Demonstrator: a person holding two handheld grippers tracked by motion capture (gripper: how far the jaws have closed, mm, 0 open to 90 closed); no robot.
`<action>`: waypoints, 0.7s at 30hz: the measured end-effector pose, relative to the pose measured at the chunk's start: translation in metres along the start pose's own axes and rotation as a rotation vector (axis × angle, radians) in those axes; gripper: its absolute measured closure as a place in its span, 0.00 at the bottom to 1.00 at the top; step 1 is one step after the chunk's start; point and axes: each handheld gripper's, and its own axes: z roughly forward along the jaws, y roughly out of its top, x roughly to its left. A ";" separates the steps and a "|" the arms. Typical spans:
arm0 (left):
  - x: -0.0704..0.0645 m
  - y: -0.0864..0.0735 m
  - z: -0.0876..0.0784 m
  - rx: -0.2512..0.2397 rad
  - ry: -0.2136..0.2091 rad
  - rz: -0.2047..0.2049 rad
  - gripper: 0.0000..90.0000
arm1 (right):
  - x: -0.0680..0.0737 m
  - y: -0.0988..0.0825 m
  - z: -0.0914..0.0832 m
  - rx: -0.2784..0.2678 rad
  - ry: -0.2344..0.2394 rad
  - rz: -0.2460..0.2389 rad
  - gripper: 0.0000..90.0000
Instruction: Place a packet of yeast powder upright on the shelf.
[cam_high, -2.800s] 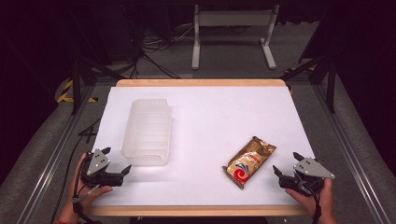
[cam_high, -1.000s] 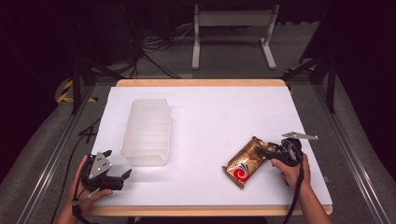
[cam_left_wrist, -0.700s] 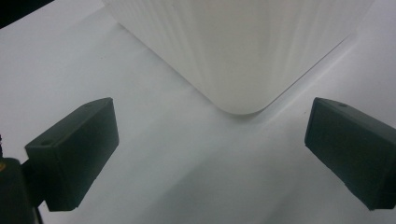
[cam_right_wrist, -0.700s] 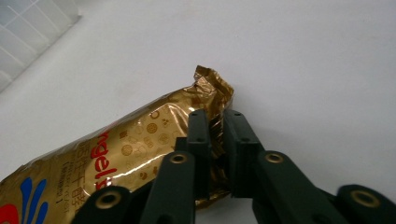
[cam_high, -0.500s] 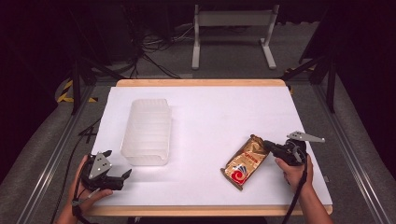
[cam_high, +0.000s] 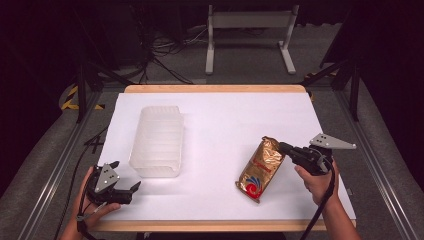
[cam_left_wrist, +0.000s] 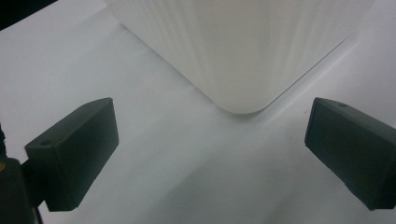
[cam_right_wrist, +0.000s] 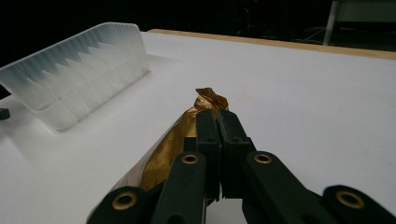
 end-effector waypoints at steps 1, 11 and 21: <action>0.000 -0.001 0.000 -0.001 -0.003 -0.009 0.04 | 0.003 0.002 -0.001 0.000 0.001 -0.011 0.98; 0.000 0.000 0.000 0.000 0.002 -0.004 0.04 | 0.034 0.021 -0.004 -0.019 0.064 -0.092 0.99; 0.001 0.000 0.000 -0.001 -0.002 -0.005 0.04 | 0.051 0.045 -0.009 -0.024 0.076 -0.175 0.99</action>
